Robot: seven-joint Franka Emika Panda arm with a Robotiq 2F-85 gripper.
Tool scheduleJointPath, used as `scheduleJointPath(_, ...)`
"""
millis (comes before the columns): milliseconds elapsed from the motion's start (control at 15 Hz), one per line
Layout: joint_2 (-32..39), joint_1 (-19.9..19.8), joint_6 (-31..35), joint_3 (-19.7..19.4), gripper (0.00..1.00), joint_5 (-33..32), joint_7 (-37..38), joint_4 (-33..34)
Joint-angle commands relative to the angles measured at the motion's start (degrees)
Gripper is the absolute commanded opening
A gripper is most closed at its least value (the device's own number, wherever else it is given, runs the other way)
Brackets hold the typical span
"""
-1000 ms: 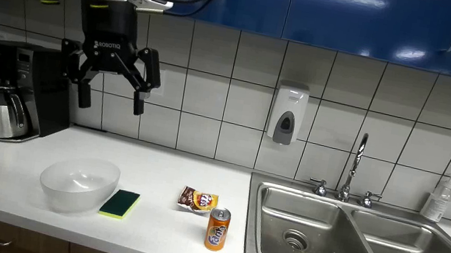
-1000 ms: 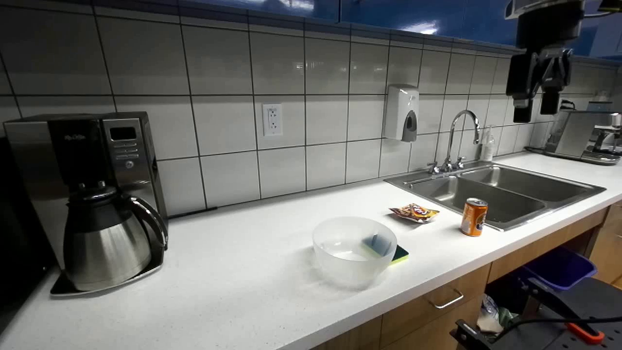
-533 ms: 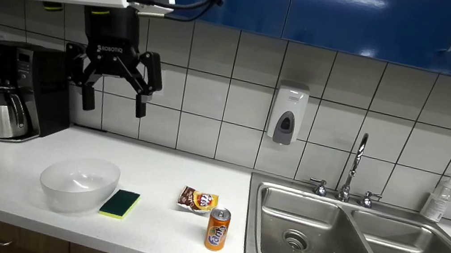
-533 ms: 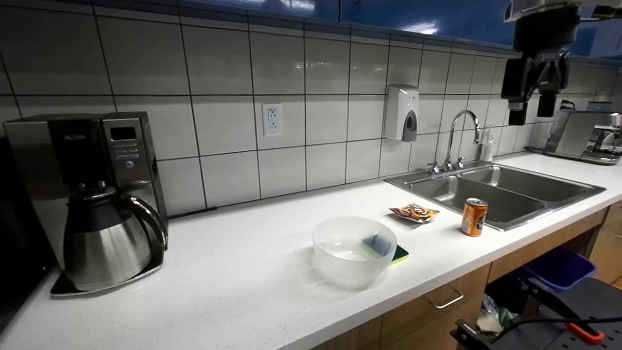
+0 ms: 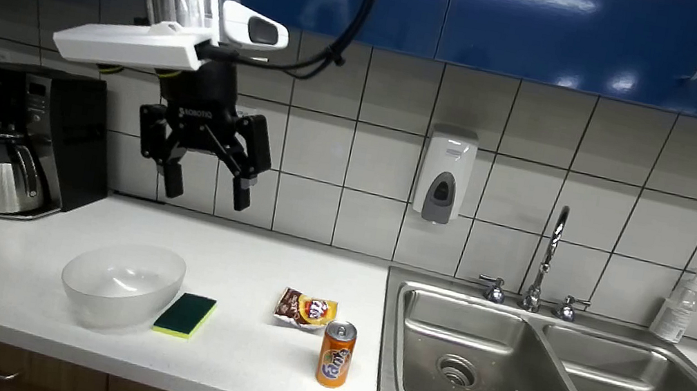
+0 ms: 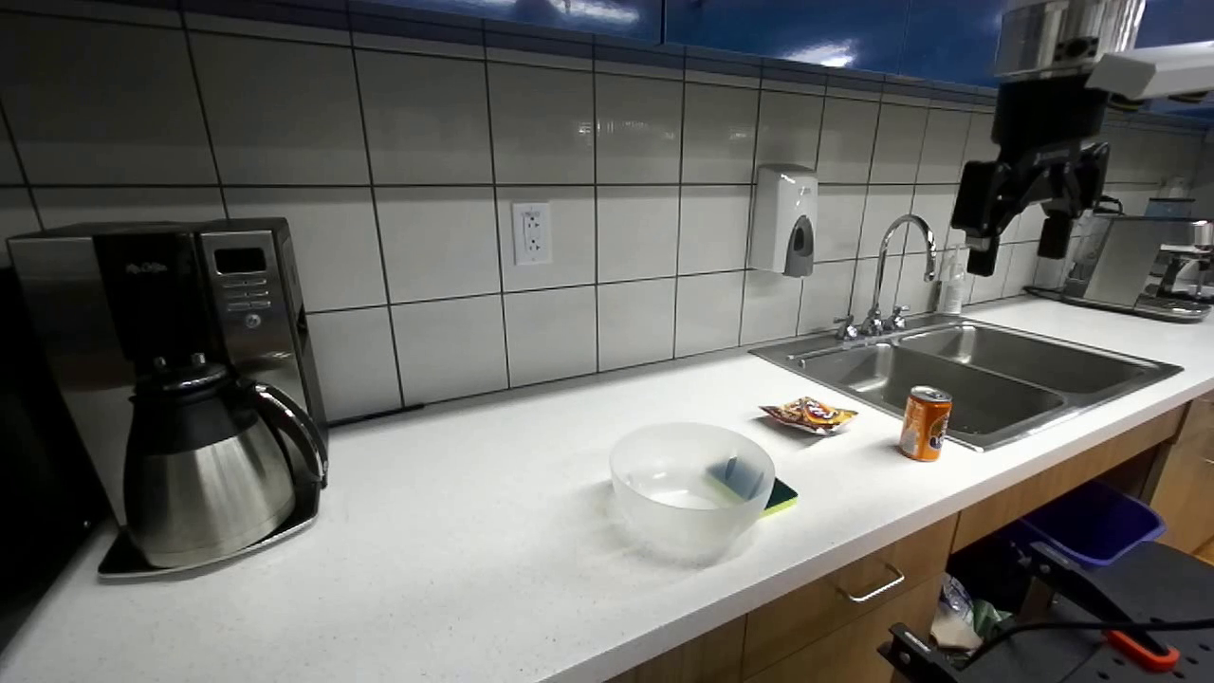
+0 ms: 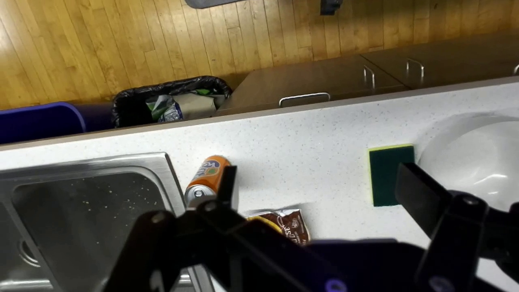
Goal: Put the snack pack in the bowl
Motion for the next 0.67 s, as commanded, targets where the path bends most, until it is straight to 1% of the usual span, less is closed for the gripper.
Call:
scheduleJointPath(0, 5.96, -3.35, 6.73, 1.78, 1.0, -2.43, 6.02, -0.09)
scheduleJointPath(467, 20.52, -8.14, 18.51, 3.78, 1.0, -5.86, 17.65, 2.7)
scheduleJointPath(600, 25.04, -8.64, 20.91, 4.05, 1.0, -6.71, 20.5, 4.45)
